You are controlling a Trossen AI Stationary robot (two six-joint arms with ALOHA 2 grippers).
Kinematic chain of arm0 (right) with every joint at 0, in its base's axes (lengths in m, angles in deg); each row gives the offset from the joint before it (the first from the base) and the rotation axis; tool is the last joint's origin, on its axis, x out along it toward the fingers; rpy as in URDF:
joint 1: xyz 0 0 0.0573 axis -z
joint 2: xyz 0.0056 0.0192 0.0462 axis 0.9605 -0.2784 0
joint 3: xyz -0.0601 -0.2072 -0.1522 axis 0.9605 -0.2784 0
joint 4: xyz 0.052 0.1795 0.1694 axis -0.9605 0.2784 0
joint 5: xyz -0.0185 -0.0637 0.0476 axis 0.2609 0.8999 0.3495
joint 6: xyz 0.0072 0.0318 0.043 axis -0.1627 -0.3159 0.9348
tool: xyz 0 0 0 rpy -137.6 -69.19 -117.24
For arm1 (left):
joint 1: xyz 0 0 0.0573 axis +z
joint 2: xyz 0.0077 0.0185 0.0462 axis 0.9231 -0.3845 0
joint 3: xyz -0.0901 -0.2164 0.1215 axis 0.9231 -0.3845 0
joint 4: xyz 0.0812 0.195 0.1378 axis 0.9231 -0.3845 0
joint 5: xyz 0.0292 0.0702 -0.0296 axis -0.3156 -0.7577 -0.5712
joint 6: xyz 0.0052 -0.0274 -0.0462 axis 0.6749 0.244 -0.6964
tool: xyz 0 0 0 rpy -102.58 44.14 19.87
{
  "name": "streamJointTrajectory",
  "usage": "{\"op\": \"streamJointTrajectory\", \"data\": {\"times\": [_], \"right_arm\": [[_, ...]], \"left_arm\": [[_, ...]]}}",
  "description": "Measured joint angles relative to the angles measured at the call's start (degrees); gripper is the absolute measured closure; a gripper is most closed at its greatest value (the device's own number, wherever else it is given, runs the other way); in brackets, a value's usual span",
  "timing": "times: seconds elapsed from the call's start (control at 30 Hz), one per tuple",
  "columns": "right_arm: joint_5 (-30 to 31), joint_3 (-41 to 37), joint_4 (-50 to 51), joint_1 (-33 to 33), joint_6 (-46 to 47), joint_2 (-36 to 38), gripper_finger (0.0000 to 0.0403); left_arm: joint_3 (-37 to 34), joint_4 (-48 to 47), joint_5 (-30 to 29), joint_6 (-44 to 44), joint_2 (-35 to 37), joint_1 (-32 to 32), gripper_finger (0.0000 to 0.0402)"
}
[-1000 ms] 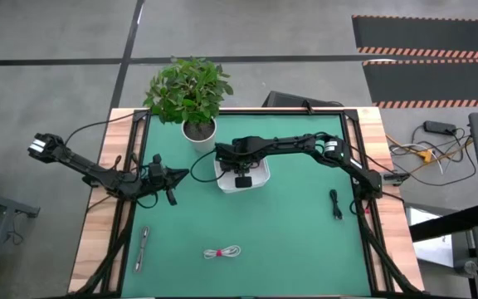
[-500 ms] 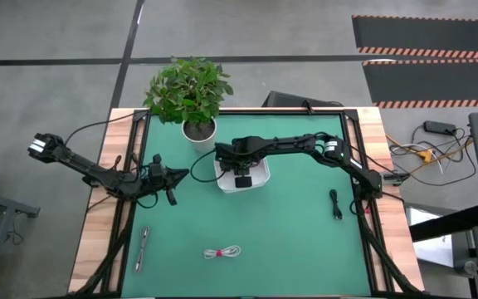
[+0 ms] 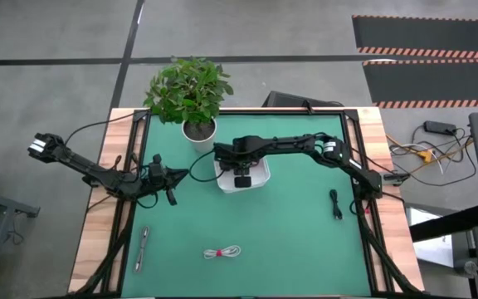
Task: Pick and place USB-C Cables
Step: Put the red charger cable into the white bin, then put the white patterned charger cable into the white bin
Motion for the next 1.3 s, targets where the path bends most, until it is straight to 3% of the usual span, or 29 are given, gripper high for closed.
{"op": "streamJointTrajectory", "data": {"times": [0.33, 0.67, 0.83, 1.03, 1.17, 1.3], "right_arm": [[0.0, 7.9, 11.0, -1.4, 3.9, 0.9, 0.0303], [0.1, 2.0, 6.2, -9.9, 6.8, 11.5, 0.0332], [0.1, -8.2, -6.0, -14.9, 6.9, 20.3, 0.0341], [0.0, -27.2, -28.7, -19.7, 6.1, 31.6, 0.0342], [0.0, -40.2, -44.4, -21.2, 3.0, 38.1, 0.0344], [0.1, -50.1, -52.3, -21.2, -0.1, 43.9, 0.0344]], "left_arm": [[0.0, 0.1, 0.0, -0.5, 0.0, 0.0, 0.0402], [0.1, 0.5, 0.0, -6.0, -0.5, 0.0, 0.0402], [0.1, 0.6, 0.1, -11.9, -2.1, 0.0, 0.0402], [0.1, 0.7, 0.7, -22.6, -3.9, 0.0, 0.0402], [0.3, 0.8, 3.4, -28.5, -5.8, -0.1, 0.0402], [1.7, 0.9, 3.9, -35.6, -8.1, -0.1, 0.0402]]}}
